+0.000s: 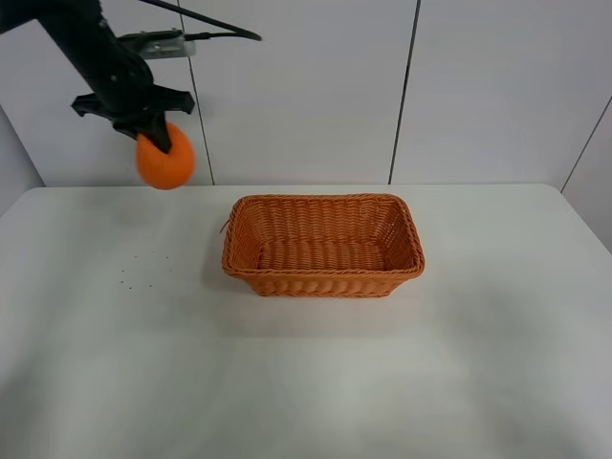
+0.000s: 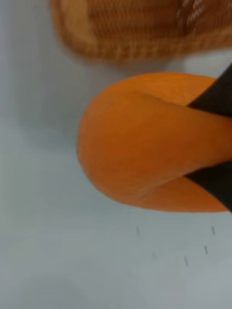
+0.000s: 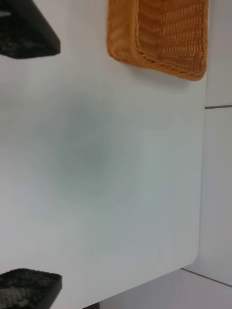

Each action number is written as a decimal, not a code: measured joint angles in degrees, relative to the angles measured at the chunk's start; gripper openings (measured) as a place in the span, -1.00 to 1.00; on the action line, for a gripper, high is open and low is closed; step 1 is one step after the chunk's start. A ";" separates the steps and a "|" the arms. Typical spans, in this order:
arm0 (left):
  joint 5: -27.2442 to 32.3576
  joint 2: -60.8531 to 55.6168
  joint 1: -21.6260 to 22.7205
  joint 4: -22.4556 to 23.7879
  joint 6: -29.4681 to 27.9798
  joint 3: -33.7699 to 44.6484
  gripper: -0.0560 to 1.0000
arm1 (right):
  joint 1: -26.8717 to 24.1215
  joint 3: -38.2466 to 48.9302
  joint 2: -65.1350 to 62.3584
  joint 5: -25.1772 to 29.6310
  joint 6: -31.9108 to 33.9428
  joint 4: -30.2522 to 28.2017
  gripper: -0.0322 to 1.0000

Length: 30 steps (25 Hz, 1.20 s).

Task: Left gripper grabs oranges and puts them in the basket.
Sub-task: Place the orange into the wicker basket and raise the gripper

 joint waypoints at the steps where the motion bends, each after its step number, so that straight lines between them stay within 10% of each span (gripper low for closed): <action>1: 0.00 0.07 -2.14 -0.06 -0.04 0.00 -0.52 | 0.00 0.00 0.00 0.00 0.00 0.00 0.41; 12: -4.89 9.45 -19.85 -0.85 -0.84 -6.08 -0.52 | 0.00 0.00 0.00 0.00 0.00 0.00 0.41; 22: -11.24 20.50 -24.03 -0.90 -0.66 -7.83 -0.48 | 0.00 0.00 0.00 0.00 0.00 0.00 0.41; 30: -9.19 21.00 -23.93 -0.75 -0.66 -7.83 0.70 | 0.00 0.00 0.00 0.00 0.00 0.00 0.41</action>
